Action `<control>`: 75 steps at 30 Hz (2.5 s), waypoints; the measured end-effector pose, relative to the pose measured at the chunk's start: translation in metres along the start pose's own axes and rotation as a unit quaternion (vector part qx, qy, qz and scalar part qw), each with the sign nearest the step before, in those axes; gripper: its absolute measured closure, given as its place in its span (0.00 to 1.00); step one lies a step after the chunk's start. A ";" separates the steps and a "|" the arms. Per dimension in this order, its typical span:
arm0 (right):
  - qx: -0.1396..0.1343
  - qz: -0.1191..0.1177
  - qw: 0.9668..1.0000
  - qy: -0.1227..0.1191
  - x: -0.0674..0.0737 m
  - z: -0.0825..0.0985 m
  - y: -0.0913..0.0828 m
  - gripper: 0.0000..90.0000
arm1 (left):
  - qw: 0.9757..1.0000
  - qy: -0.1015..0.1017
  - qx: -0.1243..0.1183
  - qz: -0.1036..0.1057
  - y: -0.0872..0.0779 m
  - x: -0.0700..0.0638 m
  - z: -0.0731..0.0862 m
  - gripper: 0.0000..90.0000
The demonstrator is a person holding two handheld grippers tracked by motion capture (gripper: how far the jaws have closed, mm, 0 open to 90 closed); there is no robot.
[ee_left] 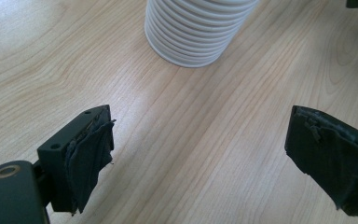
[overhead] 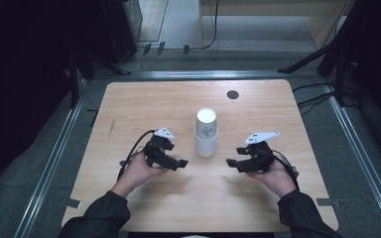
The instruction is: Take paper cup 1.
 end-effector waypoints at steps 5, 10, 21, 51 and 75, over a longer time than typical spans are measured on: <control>0.021 0.000 0.999 -0.031 0.000 0.003 -0.002 0.41 | 1.000 0.024 0.010 0.001 0.000 -0.001 0.000 0.09; 0.028 0.003 0.998 -0.056 -0.003 0.004 -0.005 0.39 | 1.000 0.029 0.006 0.003 -0.002 0.001 0.000 0.14; 0.027 -0.006 0.997 -0.071 -0.006 -0.014 -0.014 0.36 | 1.000 0.029 0.007 0.003 -0.004 0.002 0.002 0.15; 0.072 -0.056 0.982 -0.167 -0.011 -0.115 -0.030 0.28 | 0.999 0.034 0.003 0.007 -0.013 0.007 0.004 0.16; 0.082 -0.096 0.969 -0.211 0.012 -0.161 -0.003 0.26 | 0.999 0.039 0.006 0.010 -0.015 0.010 0.005 0.16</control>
Point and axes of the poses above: each handheld gripper's, and its own axes: y roughly forward along the jaws, z roughly out of its underside, x roughly to its left, the point moved 5 cm from there along y, roughly forward along the jaws, and after that the axes turned 3 degrees about z, right-handed, at the moved point
